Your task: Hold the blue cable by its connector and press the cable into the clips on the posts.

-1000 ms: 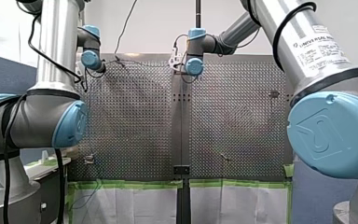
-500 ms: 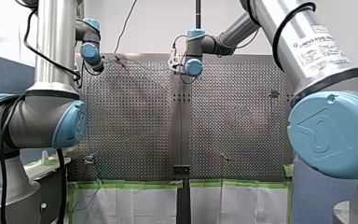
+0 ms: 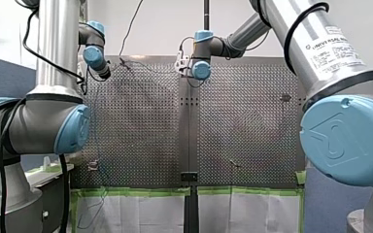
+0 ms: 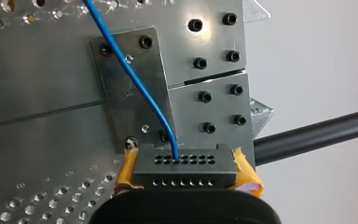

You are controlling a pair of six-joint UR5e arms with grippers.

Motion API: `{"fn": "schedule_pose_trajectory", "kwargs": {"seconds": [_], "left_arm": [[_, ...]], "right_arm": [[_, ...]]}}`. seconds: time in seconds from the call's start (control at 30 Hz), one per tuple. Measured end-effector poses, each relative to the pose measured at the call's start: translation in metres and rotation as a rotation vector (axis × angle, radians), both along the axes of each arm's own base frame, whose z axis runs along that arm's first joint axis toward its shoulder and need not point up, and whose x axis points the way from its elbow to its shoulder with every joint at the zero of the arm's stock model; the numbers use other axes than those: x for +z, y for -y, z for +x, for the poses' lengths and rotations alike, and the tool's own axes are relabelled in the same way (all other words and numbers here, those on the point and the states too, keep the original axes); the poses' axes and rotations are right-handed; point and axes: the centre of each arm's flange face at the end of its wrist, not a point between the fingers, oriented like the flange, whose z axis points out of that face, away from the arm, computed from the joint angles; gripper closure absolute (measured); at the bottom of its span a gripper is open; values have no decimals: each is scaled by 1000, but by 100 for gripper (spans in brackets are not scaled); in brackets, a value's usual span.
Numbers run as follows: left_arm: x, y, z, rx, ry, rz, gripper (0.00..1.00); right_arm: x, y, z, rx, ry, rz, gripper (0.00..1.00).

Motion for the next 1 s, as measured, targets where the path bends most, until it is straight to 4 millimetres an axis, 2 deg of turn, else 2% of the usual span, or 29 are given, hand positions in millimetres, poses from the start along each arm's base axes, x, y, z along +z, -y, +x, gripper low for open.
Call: {"fn": "schedule_pose_trajectory", "kwargs": {"seconds": [0.23,0.6,1.0], "left_arm": [[-6,4,-8,-7,-55,18,0],[-4,23,-49,-61,-42,-22,0],[23,39,-87,-90,28,-72,0]], "right_arm": [[-1,-1,2,3,-2,2,100],[-2,-2,2,4,-3,3,100],[-3,-5,4,8,-8,9,100]]}}
